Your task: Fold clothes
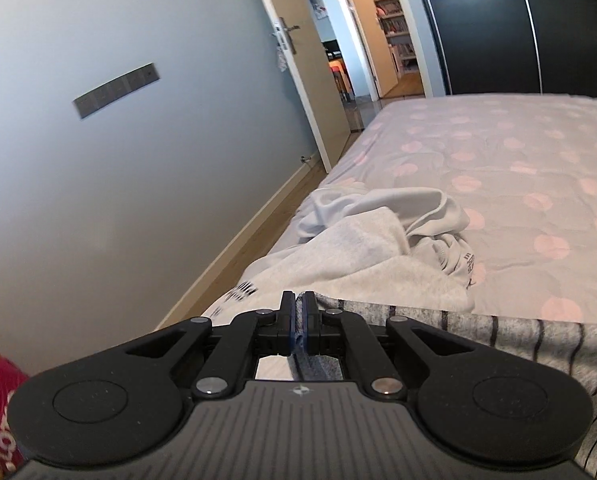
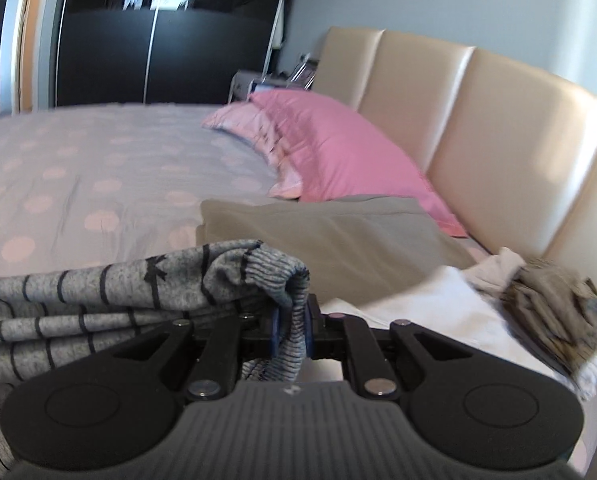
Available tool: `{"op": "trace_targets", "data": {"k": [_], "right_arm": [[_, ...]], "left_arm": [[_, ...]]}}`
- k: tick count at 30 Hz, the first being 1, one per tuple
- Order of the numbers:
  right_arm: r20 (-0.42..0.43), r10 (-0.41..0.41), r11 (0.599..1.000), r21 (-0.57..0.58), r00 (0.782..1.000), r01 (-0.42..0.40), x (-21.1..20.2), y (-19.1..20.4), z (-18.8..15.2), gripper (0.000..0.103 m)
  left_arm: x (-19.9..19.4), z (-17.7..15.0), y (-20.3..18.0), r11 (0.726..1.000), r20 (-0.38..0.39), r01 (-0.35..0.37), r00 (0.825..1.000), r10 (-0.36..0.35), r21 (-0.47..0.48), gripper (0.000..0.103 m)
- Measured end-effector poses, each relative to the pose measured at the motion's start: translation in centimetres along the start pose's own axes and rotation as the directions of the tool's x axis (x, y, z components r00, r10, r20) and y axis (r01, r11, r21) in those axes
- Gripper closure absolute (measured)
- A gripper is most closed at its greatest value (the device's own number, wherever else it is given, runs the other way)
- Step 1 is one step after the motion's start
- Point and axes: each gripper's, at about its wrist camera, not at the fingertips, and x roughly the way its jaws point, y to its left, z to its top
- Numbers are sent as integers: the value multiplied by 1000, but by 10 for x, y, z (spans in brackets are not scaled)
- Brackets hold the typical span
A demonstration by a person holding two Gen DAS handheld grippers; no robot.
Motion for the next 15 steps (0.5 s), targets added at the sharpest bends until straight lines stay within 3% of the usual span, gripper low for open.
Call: {"op": "trace_targets", "data": {"k": [5,9,13,15], "right_arm": [[-67,-7,996,-91,998,1,61,36,-1,90],[-112,-21,989,-147,994,5,100,57,-9,90],[-154,-24,981,-192,988,-6,124,73,-17,88],[-165,-23,978,-210,986,-12,128,78,-20,79]], "left_arm": [[55,15,-50,996,-36,-32,999,35,80,101],[99,9,-79,987,-89,-56,994,70,148,101],[129,-1,-92,990,-143,-9,989,30,143,99],[132,-5,-96,987,-141,19,990,3,159,91]]}}
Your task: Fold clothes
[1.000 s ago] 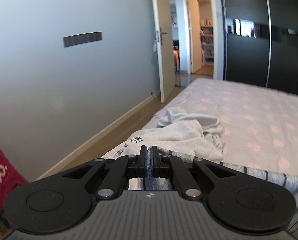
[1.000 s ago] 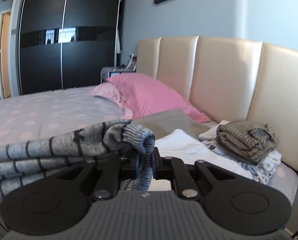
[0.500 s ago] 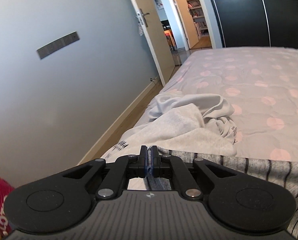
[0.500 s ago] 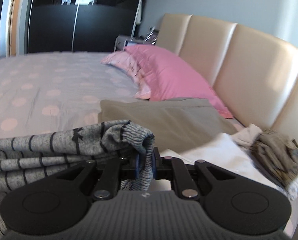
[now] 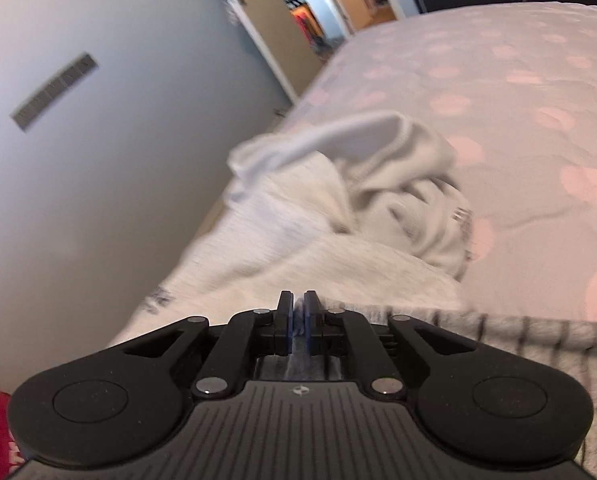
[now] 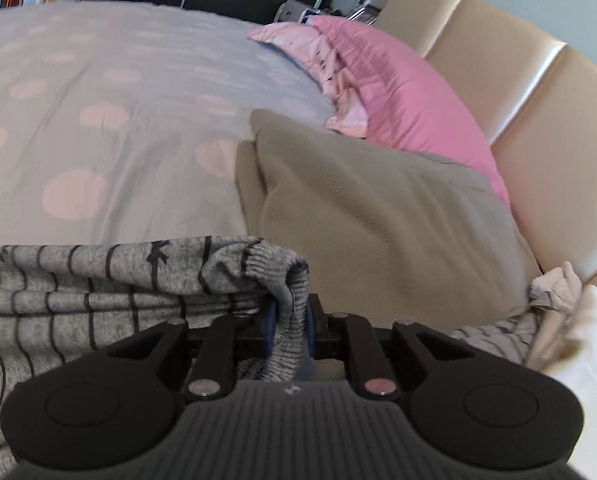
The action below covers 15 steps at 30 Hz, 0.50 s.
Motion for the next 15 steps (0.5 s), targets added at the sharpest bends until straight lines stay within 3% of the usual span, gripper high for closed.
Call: {"op": "trace_targets", "data": {"k": [1,3,4,8,11,15], "right_arm": [[0,0,1000,-11,1000,0,1,2,0,75],[19,-7,999,-37,1000,8,-2,4,1,60],[29,-16,999,-50,999,18,-5,4,1,55],[68,-25,997,-65,997,30,-30,-5,-2,52],[101,46,999,-20,994,-44,-61,-16,-9,52],[88,149,988,18,985,-151,-104,-24,-35,52]], "left_arm": [[0,-2,-2,1000,10,8,1000,-9,18,85],[-7,-6,-3,999,51,22,998,-24,45,57],[-14,-8,-1,998,70,38,997,-41,51,52],[-48,-19,17,993,122,115,985,-119,42,49],[-76,-38,41,986,131,167,977,-167,13,46],[-95,-75,66,972,58,234,971,-232,-26,46]]}}
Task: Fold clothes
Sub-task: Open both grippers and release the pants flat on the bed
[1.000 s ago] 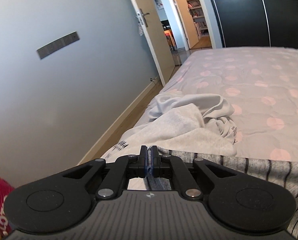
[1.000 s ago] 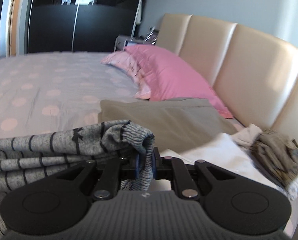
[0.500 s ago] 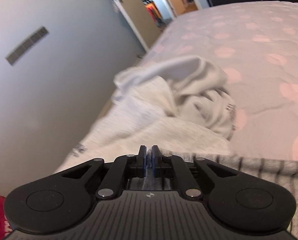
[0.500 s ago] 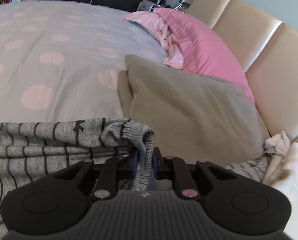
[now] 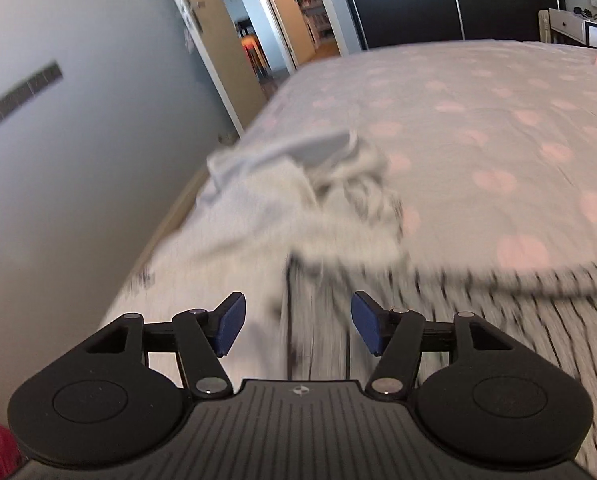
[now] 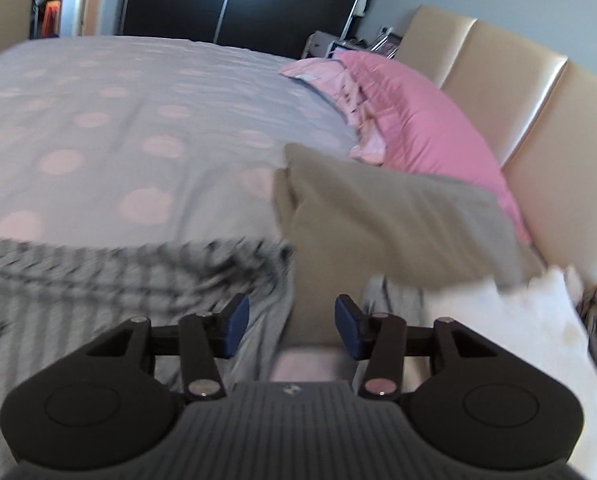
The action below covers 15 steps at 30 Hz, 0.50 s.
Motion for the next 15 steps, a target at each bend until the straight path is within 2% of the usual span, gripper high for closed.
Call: {"op": "trace_targets", "data": {"k": [3,8,12,15], "right_arm": [[-9,53,998,24,999,-53,-30,0,-23,52],[-19,75,993,92,997,-73,-67,-13,-58,52],[-3,22,983,180,1000,-21,-83,-30,-85,51],[-45,-6,965,262,999,18,-77,-36,-96,52]], "left_arm": [[-4,-32,12,997,-89,38,995,-44,-72,46],[12,-69,26,978,-196,66,975,-105,-198,46],[36,-86,27,969,-269,58,955,-124,-240,46],[50,-91,28,967,-286,52,950,-125,-250,47]]}}
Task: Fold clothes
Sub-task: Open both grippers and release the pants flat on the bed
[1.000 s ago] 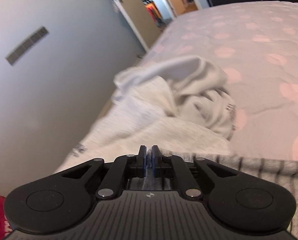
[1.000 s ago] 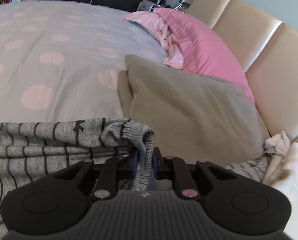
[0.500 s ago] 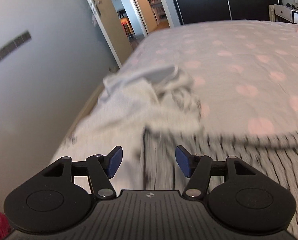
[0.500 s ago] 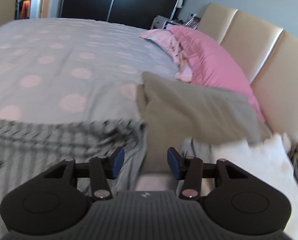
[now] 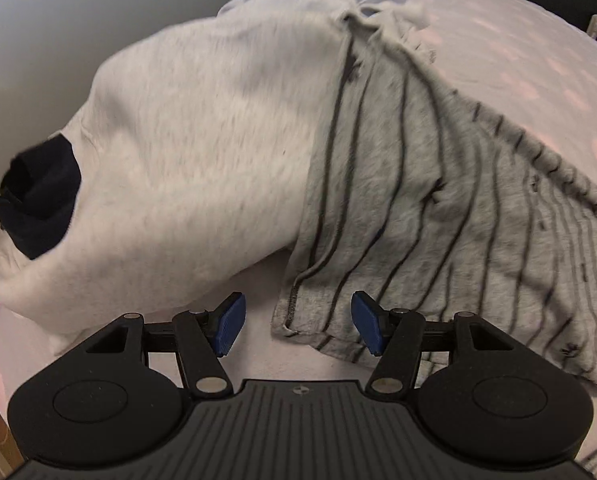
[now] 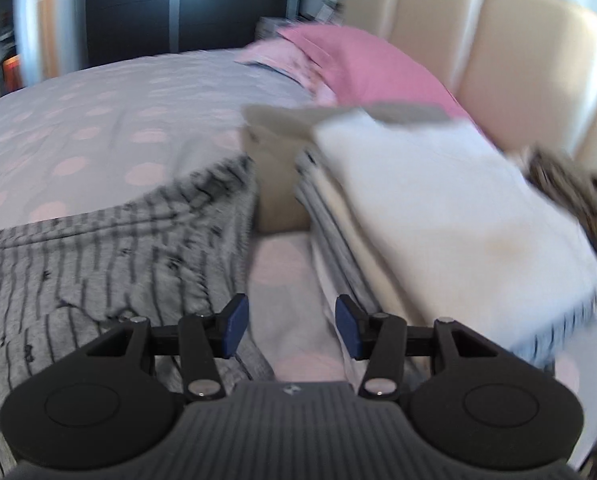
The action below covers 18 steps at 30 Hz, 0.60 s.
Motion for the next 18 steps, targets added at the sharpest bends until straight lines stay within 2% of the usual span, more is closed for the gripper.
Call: {"op": "trace_targets", "data": {"k": [2,5,6,7,9,15,18], "right_arm": [[-7,13,1000,-1,1000,-13,6,4,-3,51],[-6,12,999,-32,1000,-13,14,13,-4,51],[-13,18,999,-28,1000,-18,19,15,-4,51],[-23,24,999,-23,999,-24,23,17,-4,51],[-44,22,999,-23,999,-23,31,21,-4,51],[-76,-33,999,-44,997,30,44,20,-8,51],[-78,-57,998,-40,995,54,46,15,-9,51]], "left_arm": [[6,2,1,1000,-26,18,999,-18,-6,56],[11,4,3,998,-59,60,996,-61,-17,89],[11,5,3,998,-58,67,996,-68,-12,97],[9,4,2,998,-54,70,996,-70,1,100],[5,3,-1,998,-66,55,996,-52,36,101],[-4,-6,10,993,-141,-64,987,79,104,101],[-6,-4,16,988,-130,-109,984,123,113,101]]}}
